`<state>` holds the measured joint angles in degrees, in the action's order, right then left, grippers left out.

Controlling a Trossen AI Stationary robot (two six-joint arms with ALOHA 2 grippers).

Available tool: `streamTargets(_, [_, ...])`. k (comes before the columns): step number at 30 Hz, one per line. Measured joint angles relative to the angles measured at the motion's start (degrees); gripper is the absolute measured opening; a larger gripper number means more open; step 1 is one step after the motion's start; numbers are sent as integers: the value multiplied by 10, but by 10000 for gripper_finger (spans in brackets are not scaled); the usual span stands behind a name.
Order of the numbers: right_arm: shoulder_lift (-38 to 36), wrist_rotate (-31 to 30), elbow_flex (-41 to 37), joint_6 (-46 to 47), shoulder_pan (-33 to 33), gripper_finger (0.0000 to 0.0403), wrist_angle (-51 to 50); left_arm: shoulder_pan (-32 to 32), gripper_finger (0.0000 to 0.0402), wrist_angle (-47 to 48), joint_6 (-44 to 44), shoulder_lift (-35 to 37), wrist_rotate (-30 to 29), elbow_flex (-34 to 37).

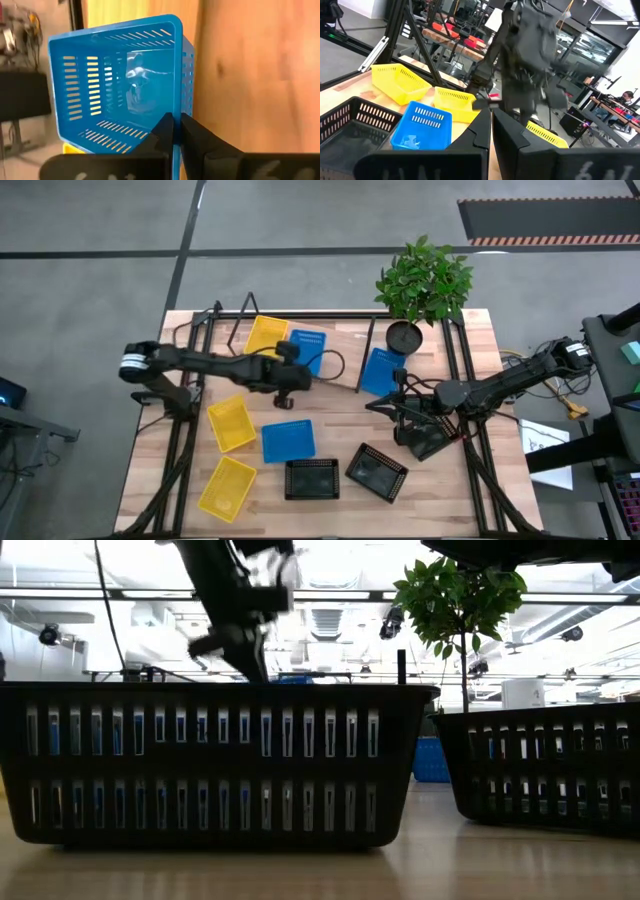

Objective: Stack baskets on shelf by color
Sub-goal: Put the top left blue basket on the shelf

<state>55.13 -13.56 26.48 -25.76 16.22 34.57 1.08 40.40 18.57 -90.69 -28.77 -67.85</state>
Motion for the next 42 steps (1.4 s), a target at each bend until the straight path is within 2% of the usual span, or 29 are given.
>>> streamTargets(6, [0, 0, 0, 0, 0, 9, 0, 30, 0, -4, 4, -34, -3, 0])
streamTargets(20, [0, 0, 0, -3, 0, 9, 0, 60, 0, -42, 65, -34, -1, 4])
streamTargets(28, [0, 0, 0, -2, 0, 9, 0, 64, 0, -56, 73, -34, 28, 8])
streamTargets(42, [0, 0, 0, -2, 0, 9, 0, 70, 0, -63, 74, -36, 30, 8])
